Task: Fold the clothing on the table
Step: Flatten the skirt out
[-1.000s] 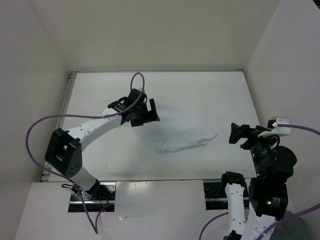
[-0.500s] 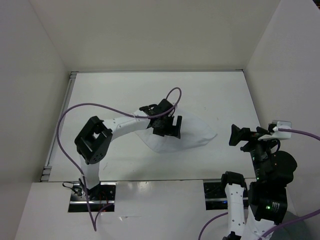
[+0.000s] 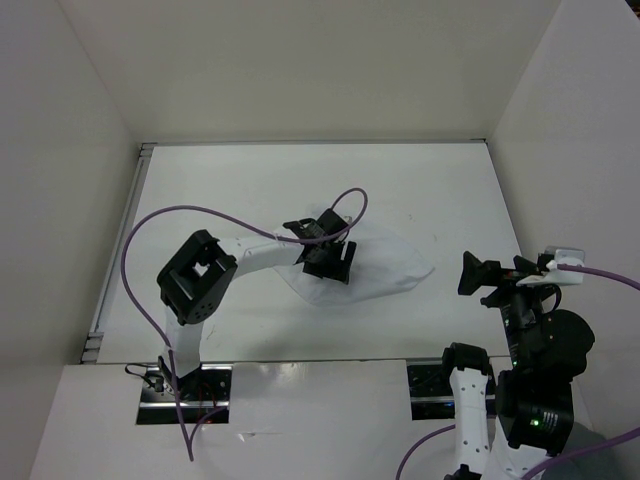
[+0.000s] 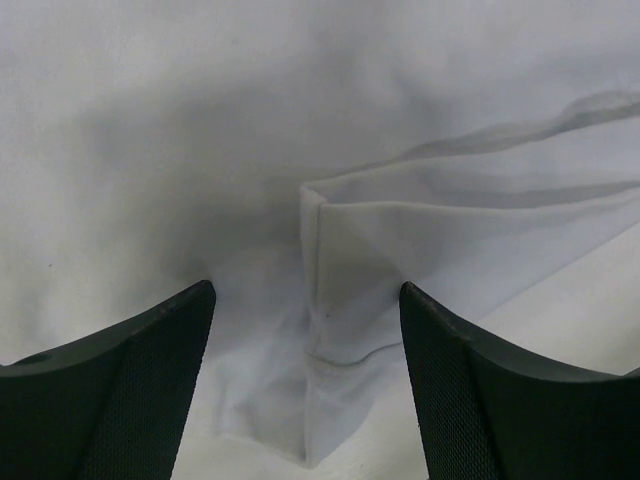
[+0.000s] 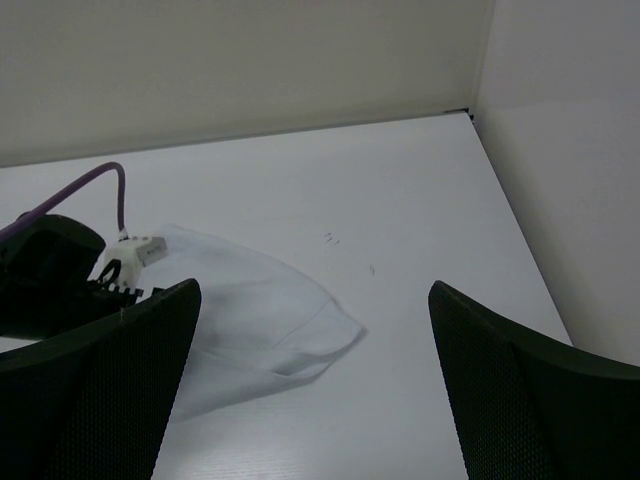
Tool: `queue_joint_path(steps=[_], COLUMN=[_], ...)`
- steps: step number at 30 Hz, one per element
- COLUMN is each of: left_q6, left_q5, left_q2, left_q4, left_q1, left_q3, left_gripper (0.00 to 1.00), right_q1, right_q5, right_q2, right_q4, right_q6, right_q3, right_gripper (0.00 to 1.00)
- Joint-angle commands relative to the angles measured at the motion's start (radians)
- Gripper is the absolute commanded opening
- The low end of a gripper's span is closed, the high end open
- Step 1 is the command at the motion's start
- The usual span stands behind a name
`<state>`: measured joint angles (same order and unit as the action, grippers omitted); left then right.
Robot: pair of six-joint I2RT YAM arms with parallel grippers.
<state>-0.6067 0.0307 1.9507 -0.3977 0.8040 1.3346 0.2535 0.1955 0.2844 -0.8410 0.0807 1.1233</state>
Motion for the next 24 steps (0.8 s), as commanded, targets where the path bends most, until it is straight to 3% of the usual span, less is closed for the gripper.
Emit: queue_joint_path(steps=[1, 14, 24], left_q6=[0.019, 0.039, 0.039], left_q5=[0.027, -0.026, 0.011], left_q2=[-0.035, -0.085, -0.009], left_q4=[0.089, 0.135, 0.145], left_q1=[0.015, 0.066, 0.066], left_q3=[-0.014, -0.025, -0.015], left_gripper=[0.80, 0.79, 0.77], right_q1=[0.006, 0.015, 0.015], right_q5=[-0.007, -0.007, -0.007], right_q2=[-0.008, -0.017, -0.017], right_q4=[0.008, 0.008, 0.008], right_q6=[-0.004, -0.004, -0.004], right_q3=[0.000, 0.000, 0.000], right_gripper=[0.99, 0.99, 0.99])
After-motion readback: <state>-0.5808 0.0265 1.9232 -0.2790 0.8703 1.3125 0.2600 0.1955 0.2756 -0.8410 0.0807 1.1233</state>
